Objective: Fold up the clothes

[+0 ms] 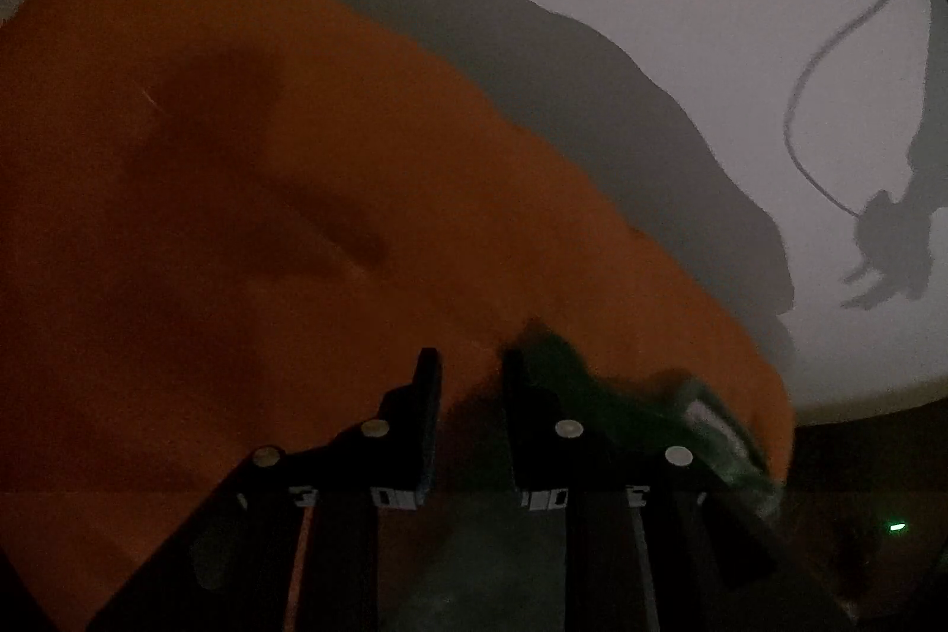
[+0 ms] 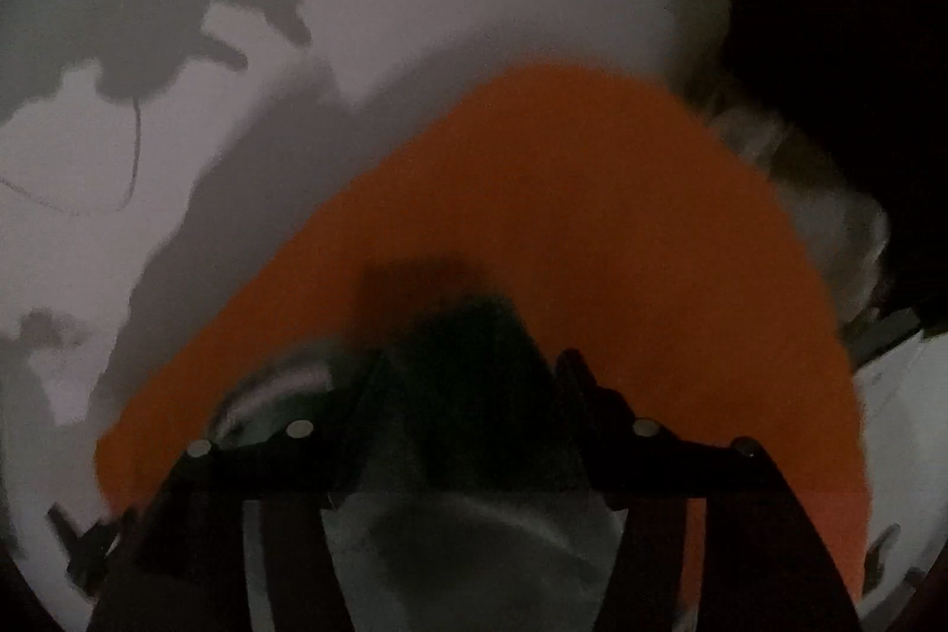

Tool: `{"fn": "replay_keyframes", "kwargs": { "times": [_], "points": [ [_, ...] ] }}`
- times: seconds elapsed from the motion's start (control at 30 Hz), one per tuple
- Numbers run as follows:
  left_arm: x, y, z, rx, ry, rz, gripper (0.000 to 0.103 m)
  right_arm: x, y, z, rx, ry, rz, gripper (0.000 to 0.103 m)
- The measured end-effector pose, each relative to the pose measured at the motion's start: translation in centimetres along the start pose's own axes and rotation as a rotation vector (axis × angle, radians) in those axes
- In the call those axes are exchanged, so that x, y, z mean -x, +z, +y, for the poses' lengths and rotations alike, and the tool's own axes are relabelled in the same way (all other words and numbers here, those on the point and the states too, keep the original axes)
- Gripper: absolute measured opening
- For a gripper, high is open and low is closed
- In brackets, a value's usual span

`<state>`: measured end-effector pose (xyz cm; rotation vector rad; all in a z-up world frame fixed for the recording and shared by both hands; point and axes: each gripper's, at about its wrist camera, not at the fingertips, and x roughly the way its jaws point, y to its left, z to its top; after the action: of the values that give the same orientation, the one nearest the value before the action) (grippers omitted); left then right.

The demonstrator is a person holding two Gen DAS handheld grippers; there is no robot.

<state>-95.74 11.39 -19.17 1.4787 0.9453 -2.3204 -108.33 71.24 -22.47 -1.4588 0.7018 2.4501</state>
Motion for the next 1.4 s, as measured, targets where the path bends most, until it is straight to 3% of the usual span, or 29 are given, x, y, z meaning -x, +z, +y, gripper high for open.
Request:
{"fn": "replay_keyframes", "kwargs": {
  "times": [0.1,0.17,0.33,0.4,0.43,0.57,0.63,0.67,0.73,0.77,0.83,0.9,0.97,1.0,1.1,1.2,1.23,1.3,1.4],
  "points": [
    [3.3,-2.2,0.5,-0.08,-0.019,-0.011,0.022,3.9,-0.9,-0.5,0.084,0.018,-0.047,0.057],
    [5.8,-6.2,0.3,-0.198,-0.047,-0.02,0.022,6.6,-4.2,-0.7,0.154,0.084,-0.044,0.057],
    [7.6,-19.9,-4.5,-0.487,-0.121,-0.077,0.022,8.7,-20.1,1.5,0.337,0.172,-0.007,0.057],
    [6.4,-24.3,-6.7,-0.578,-0.124,-0.079,0.022,8.1,-26.2,3.9,0.425,0.211,-0.022,0.034],
    [4.8,-26.7,-8.0,-0.617,-0.13,-0.055,0.022,7.5,-28.6,5.2,0.464,0.205,-0.035,0.029],
    [0.0,-31.1,-10.0,-0.683,-0.07,-0.026,0.022,3.7,-33.2,9.1,0.514,0.203,-0.008,0.005],
    [-2.1,-30.5,-8.4,-0.675,-0.006,-0.024,0.023,1.0,-33.8,9.7,0.538,0.154,0.034,0.001],
    [-2.5,-29.8,-7.9,-0.662,-0.013,-0.005,0.022,-0.4,-33.9,9.5,0.536,0.144,0.063,0.0],
    [-2.5,-28.9,-6.5,-0.643,-0.013,0.0,0.007,-1.7,-33.4,8.6,0.521,0.172,0.112,0.0],
    [-2.0,-28.3,-5.8,-0.643,-0.004,-0.011,0.006,-1.7,-32.9,8.1,0.518,0.186,0.128,0.0],
    [-1.0,-27.5,-4.0,-0.686,0.016,-0.035,0.006,0.5,-32.1,6.9,0.559,0.126,0.055,0.0],
    [-0.6,-26.5,-1.8,-0.726,0.014,-0.017,0.005,1.2,-31.2,3.2,0.581,0.021,0.007,0.0],
    [0.2,-25.9,0.2,-0.789,0.145,-0.064,0.005,0.6,-29.6,-1.9,0.508,0.04,0.054,0.0],
    [0.5,-25.4,1.4,-0.793,0.18,-0.069,0.005,0.8,-29.0,-3.7,0.498,0.01,0.043,0.0],
    [0.6,-24.5,4.5,-0.757,0.187,-0.025,0.005,1.4,-27.2,-8.5,0.452,-0.136,-0.01,0.0],
    [2.3,-24.4,5.1,-0.758,0.232,-0.059,0.005,1.4,-25.5,-12.7,0.309,-0.13,0.049,0.0],
    [3.6,-24.2,4.8,-0.725,0.233,-0.088,0.005,2.1,-25.2,-12.7,0.302,-0.135,0.041,0.0],
    [5.5,-23.9,2.0,-0.696,0.114,-0.134,0.006,5.1,-25.0,-9.5,0.376,-0.082,-0.038,0.001],
    [5.2,-24.5,-2.5,-0.704,-0.034,-0.096,0.009,6.1,-25.1,-3.3,0.457,0.091,-0.037,0.001]
  ]
}}
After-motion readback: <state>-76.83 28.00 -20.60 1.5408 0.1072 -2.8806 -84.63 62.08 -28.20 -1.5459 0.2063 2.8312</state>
